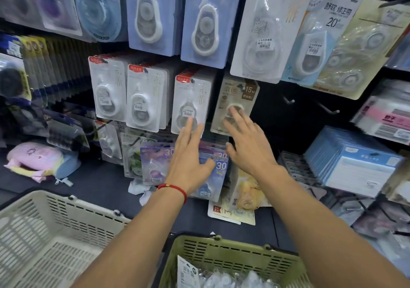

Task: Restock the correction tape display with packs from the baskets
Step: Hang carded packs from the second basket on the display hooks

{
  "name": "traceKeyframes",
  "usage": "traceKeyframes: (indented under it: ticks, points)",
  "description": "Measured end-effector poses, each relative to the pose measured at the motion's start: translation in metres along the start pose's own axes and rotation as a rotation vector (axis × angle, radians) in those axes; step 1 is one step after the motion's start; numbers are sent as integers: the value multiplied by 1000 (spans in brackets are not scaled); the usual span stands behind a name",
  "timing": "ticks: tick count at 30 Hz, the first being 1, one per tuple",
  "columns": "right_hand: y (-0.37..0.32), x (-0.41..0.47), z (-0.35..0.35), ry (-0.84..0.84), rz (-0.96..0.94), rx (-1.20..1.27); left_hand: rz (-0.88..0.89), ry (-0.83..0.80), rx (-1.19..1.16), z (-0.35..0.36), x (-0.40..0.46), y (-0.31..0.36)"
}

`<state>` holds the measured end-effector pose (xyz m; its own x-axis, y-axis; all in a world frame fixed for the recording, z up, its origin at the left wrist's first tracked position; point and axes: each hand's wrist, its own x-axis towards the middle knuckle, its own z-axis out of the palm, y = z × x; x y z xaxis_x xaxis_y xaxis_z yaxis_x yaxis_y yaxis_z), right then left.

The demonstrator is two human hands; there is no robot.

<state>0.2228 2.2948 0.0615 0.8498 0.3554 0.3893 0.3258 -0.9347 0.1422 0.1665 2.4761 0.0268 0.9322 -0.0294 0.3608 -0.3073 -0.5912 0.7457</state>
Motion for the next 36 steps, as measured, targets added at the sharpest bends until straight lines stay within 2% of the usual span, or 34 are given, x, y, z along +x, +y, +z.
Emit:
traceKeyframes:
  ticks: [7, 11, 13, 15, 19, 22, 26, 29, 32, 33, 36]
  points:
    - [-2, -2, 2, -26, 4, -16, 53, -7, 34, 1, 1, -15]
    - [0, -20, -5, -17, -16, 140, 62, -5, 61, -1, -8, -21]
    - [0, -40, -3, -29, 18, 251, 56, -60, 114, -3, -18, -23]
    - [-1, -66, 5, -93, 89, 395, 66, -201, 214, -6, -32, -29]
    - [-10, -130, 37, -362, 190, 552, 63, -680, 397, -21, -82, -44]
    - [-29, -179, 65, -568, 146, 556, 49, -944, 548, -25, -119, -52]
    - [-70, -231, 99, -772, 22, 462, -64, -1154, 687, -16, -158, -57]
    - [-107, -257, 122, -930, -30, 439, -122, -1175, 692, -6, -182, -59]
    - [-134, -276, 135, -993, -48, 383, -212, -1091, 642, 2, -201, -62]
    - [-138, -281, 139, -958, -27, 401, -239, -1038, 624, 3, -206, -63]
    - [-133, -290, 141, -714, 88, 585, -304, -889, 574, 2, -215, -69]
